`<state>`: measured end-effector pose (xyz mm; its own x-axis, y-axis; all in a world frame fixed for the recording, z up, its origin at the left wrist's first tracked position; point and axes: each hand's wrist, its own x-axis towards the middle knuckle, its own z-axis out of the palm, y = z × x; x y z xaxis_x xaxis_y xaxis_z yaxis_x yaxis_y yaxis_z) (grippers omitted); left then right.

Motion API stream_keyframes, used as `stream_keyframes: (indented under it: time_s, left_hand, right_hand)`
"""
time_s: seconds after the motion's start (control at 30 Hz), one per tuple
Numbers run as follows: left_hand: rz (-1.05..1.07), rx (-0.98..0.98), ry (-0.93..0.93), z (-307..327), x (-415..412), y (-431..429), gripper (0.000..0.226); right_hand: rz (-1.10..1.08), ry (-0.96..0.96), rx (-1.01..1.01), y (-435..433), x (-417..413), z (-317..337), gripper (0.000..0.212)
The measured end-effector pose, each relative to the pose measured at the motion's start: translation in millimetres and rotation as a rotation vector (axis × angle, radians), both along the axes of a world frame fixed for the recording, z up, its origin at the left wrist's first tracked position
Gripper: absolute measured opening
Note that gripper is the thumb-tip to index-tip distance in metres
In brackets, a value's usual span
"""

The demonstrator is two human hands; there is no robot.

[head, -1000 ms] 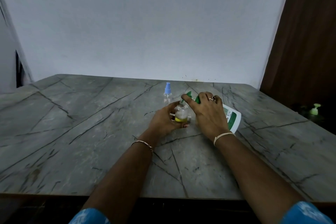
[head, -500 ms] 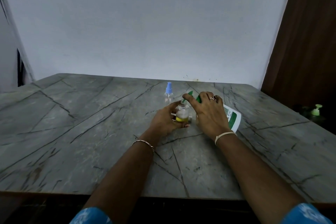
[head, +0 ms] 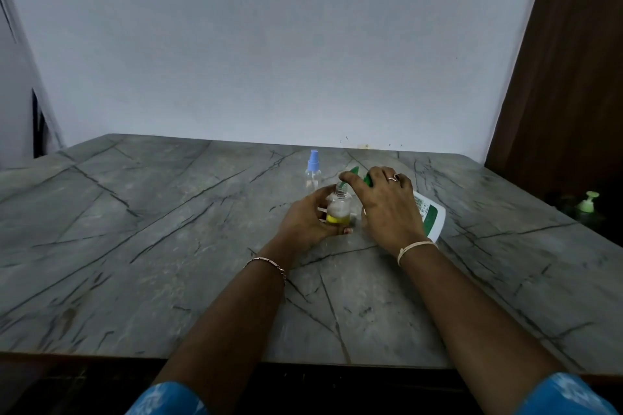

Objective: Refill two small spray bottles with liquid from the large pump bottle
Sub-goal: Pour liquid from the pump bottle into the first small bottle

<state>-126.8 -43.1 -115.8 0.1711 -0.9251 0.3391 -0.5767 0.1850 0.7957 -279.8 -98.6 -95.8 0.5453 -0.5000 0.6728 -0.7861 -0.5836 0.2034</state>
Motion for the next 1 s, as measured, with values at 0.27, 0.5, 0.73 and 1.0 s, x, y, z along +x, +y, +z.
stream_keyframes:
  time_s: [0.27,0.5,0.73,1.0]
  left_hand:
    - [0.014,0.004,-0.013,0.6,0.5,-0.4,0.091]
    - [0.004,0.001,-0.011,2.1,0.1,0.9,0.089]
    - [0.013,0.010,0.012,1.9,-0.6,0.4,0.092]
    - [0.006,0.005,-0.008,3.7,-1.6,3.5,0.089]
  right_hand:
    - [0.035,0.030,0.052,0.9,-12.1,4.0,0.080]
    - [0.084,-0.050,0.145,3.5,-2.5,9.1,0.072]
    - [0.078,0.021,0.121,4.9,-13.0,8.0,0.076]
    - [0.078,-0.008,0.154,7.7,-11.3,11.0,0.075]
